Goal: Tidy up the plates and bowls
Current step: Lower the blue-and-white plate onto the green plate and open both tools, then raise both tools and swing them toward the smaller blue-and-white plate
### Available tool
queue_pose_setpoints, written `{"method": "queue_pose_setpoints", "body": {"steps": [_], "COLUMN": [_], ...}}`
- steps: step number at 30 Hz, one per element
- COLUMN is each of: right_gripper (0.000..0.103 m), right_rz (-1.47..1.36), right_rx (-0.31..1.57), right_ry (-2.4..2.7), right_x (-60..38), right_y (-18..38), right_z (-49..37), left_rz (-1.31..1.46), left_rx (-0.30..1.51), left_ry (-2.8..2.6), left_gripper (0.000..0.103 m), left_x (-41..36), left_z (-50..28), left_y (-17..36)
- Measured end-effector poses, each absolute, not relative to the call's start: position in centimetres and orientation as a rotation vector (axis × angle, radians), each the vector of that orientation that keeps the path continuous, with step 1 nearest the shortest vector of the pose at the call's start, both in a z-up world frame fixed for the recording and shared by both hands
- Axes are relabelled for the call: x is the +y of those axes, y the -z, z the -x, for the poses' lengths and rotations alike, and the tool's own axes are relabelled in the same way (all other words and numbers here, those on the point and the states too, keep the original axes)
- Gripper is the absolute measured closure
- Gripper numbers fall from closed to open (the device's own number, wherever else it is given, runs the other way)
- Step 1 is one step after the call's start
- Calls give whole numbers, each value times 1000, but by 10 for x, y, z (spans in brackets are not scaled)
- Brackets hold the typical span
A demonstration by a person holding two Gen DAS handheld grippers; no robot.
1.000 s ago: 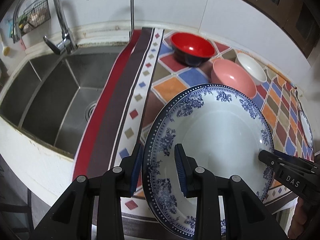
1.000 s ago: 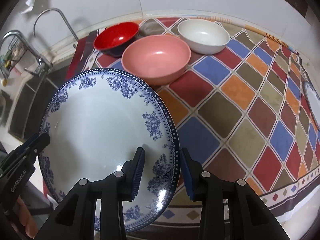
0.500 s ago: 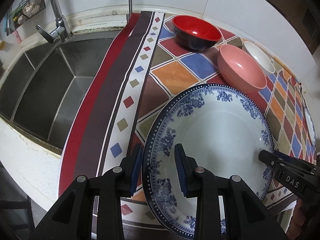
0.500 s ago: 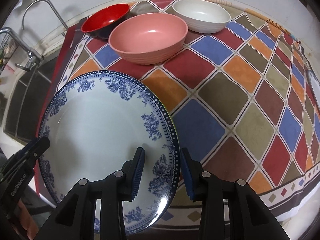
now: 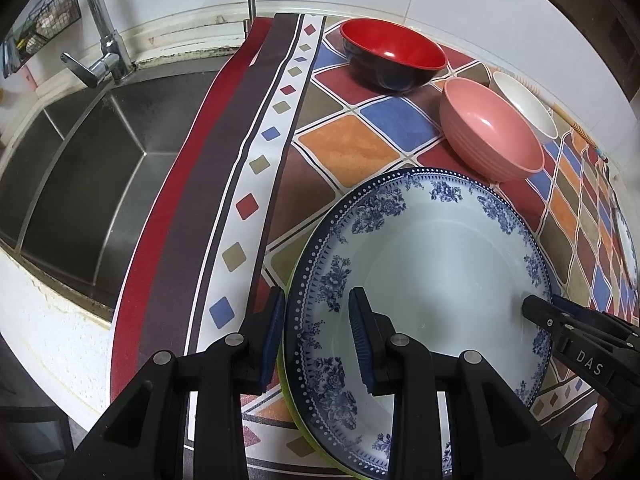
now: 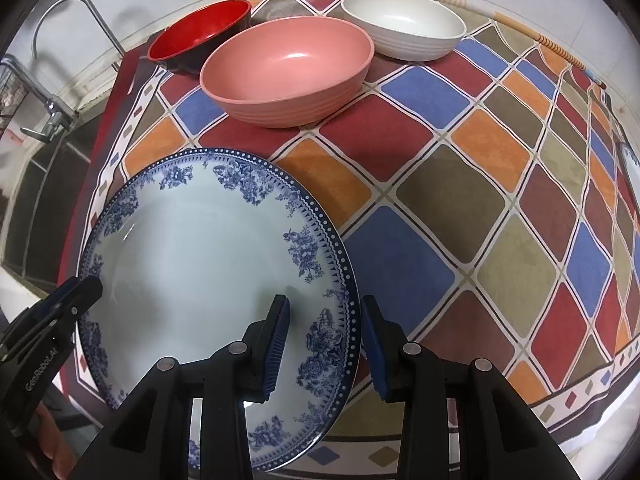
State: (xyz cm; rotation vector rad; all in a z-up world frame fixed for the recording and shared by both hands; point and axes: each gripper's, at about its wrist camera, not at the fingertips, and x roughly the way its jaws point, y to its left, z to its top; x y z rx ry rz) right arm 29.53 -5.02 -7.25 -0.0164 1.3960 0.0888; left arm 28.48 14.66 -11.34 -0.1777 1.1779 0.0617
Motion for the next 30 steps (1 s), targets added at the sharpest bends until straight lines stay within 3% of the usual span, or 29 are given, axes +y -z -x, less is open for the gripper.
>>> {"method": "queue_pose_setpoints", "body": {"steps": [5, 11, 17, 30], "right_gripper": [64, 63, 50, 44], "right_rz": [18, 47, 55, -11], "right_rx": [1395, 1400, 1393, 1229], "right_ry": [-93, -113, -111, -83], "right_x": [-49, -43, -44, -63], "right_y": [73, 76, 76, 37], "right_z": [-296, -296, -296, -288], "left_rz": [191, 201, 167, 36], "left_rx": [1183, 1194, 1161, 929], "left_ry": [-51, -44, -53, 8], "left_gripper": [69, 55, 46, 30], "left_x": [149, 149, 146, 119], "left_z": [-286, -285, -283, -282], "left_y": [114, 116, 107, 40]}}
